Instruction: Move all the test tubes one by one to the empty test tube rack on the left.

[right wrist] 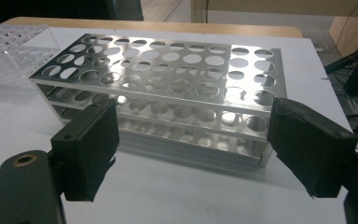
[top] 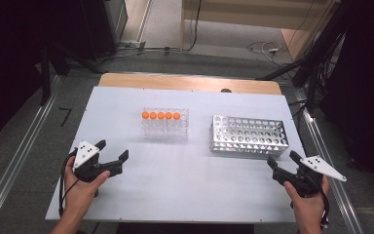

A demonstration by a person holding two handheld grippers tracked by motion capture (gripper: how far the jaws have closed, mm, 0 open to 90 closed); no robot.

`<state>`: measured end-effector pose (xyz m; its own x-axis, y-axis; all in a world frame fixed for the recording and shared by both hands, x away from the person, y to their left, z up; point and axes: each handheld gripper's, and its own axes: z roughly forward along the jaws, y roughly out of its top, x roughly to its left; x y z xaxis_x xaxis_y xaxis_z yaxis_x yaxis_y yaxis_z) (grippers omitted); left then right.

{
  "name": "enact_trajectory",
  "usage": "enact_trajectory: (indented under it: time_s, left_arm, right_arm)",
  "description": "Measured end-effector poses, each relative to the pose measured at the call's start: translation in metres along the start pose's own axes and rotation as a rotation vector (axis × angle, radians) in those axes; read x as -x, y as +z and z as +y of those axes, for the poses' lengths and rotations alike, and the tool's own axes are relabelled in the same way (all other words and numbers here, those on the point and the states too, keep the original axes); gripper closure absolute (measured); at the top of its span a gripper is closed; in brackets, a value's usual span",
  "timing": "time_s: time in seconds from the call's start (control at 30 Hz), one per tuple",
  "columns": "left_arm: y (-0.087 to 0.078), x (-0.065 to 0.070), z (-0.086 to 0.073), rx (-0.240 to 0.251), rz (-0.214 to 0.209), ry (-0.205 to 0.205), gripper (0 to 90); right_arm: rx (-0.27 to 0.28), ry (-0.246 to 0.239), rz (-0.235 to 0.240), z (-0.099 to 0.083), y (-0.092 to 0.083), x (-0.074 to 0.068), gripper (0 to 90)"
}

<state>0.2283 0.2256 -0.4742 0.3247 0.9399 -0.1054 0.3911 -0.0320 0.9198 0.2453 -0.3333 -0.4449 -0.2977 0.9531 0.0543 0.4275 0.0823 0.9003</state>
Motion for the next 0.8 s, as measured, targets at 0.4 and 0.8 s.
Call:
enact_trajectory:
  time_s: [0.4, 0.8]
  left_arm:
    - [0.001, -0.011, -0.005, -0.027, 0.026, -0.016, 13.0]
    - [0.005, -0.030, -0.016, -0.101, 0.097, -0.059, 13.0]
  right_arm:
    - [-0.022, 0.013, -0.057, -0.007, -0.002, 0.017, 15.2]
    - [-0.095, 0.056, -0.111, -0.022, -0.001, 0.043, 15.1]
